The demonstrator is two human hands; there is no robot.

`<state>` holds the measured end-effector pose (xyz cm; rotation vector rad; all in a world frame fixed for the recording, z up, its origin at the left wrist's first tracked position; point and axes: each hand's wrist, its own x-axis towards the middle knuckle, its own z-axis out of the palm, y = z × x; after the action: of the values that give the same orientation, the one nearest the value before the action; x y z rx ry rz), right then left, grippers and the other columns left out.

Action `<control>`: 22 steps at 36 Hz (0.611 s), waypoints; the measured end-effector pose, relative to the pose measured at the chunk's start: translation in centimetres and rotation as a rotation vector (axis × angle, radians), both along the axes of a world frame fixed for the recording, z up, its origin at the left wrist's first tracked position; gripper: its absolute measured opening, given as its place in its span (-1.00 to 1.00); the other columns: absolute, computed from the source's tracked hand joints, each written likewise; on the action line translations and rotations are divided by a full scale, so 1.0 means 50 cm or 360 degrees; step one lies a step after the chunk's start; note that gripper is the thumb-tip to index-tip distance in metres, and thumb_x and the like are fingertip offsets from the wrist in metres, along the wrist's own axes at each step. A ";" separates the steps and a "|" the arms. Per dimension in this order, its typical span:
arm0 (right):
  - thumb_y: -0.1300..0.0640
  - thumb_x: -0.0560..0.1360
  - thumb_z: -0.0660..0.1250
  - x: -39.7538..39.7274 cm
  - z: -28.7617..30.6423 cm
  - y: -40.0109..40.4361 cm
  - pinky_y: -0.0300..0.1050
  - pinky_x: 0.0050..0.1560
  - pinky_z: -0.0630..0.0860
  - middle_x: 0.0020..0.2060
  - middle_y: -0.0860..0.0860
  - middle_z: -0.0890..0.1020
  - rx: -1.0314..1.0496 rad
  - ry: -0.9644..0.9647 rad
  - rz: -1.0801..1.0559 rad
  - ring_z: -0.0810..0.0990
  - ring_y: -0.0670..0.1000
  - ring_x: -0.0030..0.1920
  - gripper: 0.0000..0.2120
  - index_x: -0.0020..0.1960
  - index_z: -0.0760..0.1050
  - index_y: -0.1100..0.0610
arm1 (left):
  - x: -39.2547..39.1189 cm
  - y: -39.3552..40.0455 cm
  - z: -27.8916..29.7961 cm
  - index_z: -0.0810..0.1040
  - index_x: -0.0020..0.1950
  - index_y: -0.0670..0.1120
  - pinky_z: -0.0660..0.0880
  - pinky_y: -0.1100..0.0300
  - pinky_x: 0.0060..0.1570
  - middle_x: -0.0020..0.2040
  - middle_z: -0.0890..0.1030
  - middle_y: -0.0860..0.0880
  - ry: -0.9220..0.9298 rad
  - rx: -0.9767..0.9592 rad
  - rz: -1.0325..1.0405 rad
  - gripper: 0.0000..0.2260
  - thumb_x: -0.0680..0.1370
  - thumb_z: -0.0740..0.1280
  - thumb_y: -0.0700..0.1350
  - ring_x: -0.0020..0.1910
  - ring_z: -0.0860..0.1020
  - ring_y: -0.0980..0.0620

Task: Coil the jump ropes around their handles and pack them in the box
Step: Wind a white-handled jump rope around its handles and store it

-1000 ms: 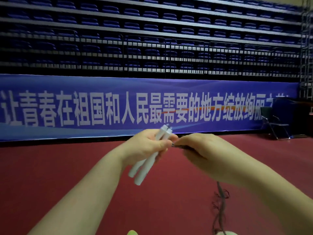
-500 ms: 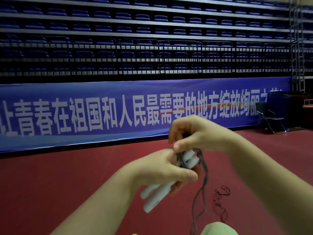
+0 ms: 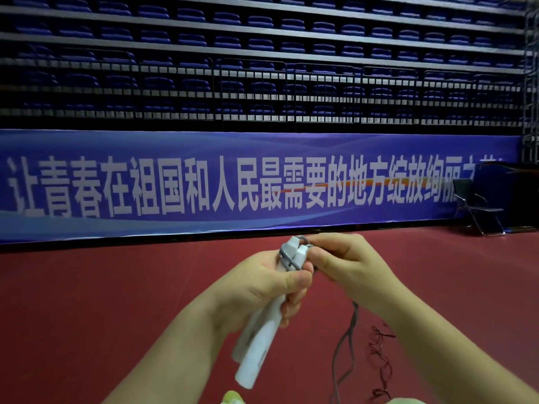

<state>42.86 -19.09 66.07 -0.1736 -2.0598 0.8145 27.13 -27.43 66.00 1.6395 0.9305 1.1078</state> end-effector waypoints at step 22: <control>-0.20 0.42 0.22 -0.077 -0.070 -0.013 0.09 -0.27 0.51 -0.37 0.08 0.62 -0.0222 0.0464 -0.0390 0.58 0.15 -0.31 -0.71 -0.28 0.52 -0.01 | -0.024 0.003 0.004 0.46 0.19 0.03 0.46 0.20 -0.34 -0.27 0.55 0.02 0.0213 0.0104 0.0335 -0.64 0.45 0.43 -0.18 -0.36 0.50 0.06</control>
<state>39.00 -19.73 62.55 -0.3556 -1.6718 0.7808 25.95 -27.29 66.21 1.7146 1.1869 1.1912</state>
